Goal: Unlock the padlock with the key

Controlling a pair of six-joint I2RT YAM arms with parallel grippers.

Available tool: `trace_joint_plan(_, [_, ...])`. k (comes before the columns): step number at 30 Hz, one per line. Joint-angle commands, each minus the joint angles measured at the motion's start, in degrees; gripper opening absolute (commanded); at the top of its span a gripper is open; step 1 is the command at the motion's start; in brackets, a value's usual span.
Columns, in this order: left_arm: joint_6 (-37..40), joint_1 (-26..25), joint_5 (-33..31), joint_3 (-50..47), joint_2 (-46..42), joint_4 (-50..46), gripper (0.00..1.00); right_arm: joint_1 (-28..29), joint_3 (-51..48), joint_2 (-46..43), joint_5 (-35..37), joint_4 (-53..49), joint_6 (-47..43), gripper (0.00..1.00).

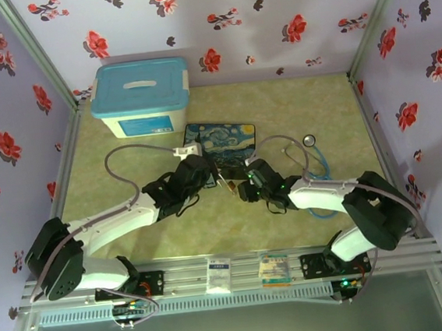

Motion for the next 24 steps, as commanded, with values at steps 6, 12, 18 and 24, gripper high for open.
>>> trace_joint_plan(6, [-1.8, 0.4, -0.9, -3.8, -1.0, 0.9, 0.28, -1.8, 0.7, 1.8, -5.8, 8.7, -1.4, 0.50])
trace_joint_plan(12, [-1.4, 0.7, -0.9, -4.6, -1.7, 1.2, 0.28, -3.9, 1.7, 4.6, -10.7, 10.5, -2.8, 0.54])
trace_joint_plan(18, [-1.4, 1.0, -0.9, -5.7, -2.7, 1.7, 0.29, -5.2, 2.8, 7.1, -14.8, 11.5, -3.8, 0.54])
trace_joint_plan(24, [-2.0, 1.2, -1.0, -6.8, -2.9, 2.1, 0.29, -5.2, 3.5, 9.5, -15.0, 13.1, -3.9, 0.55])
